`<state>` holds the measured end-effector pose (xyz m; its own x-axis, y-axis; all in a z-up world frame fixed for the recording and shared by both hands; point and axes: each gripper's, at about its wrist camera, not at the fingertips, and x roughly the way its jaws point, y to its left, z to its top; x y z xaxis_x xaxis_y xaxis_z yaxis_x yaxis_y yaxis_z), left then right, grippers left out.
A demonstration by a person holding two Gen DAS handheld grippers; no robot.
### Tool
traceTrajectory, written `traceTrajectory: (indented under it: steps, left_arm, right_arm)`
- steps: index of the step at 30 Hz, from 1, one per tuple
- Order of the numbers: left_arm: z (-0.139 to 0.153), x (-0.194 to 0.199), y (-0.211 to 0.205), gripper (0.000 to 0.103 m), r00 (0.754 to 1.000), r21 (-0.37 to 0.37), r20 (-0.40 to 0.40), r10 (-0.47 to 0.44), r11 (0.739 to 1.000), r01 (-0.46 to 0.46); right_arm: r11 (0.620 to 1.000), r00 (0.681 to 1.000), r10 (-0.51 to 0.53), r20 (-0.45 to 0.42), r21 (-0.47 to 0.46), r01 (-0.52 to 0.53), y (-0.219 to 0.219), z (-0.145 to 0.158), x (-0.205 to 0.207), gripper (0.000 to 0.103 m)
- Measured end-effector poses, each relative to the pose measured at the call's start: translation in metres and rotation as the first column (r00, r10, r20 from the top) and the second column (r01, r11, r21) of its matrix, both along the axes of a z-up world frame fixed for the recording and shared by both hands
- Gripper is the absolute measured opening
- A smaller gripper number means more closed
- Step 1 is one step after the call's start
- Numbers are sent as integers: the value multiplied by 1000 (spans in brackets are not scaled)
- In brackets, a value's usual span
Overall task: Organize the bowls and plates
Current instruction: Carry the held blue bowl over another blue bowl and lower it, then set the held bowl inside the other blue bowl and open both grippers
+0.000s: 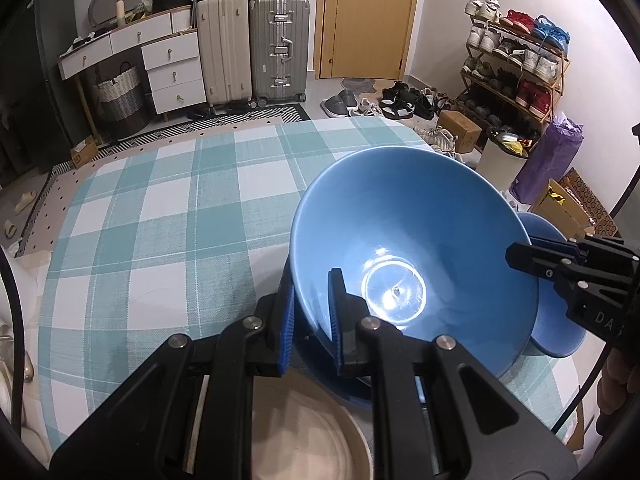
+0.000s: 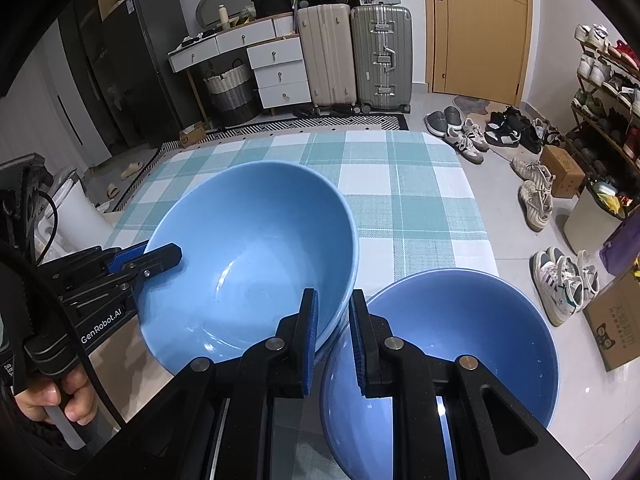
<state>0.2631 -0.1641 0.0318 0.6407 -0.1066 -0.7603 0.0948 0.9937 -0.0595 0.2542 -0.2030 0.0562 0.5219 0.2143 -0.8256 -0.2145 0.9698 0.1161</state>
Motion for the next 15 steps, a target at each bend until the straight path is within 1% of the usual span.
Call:
traceTrajectory:
  steps: [9,15]
  left_arm:
    - [-9,-3,0,11,1000,46,3,6,999,-6]
    - [-13,-5,0,11,1000,48,-3,8,999,-8]
  right_arm:
    - [999,1000,9,-10,-33,-9,5,-10,0,16]
    - [999,1000,10,-14,-38,-10,6,-14,1,16]
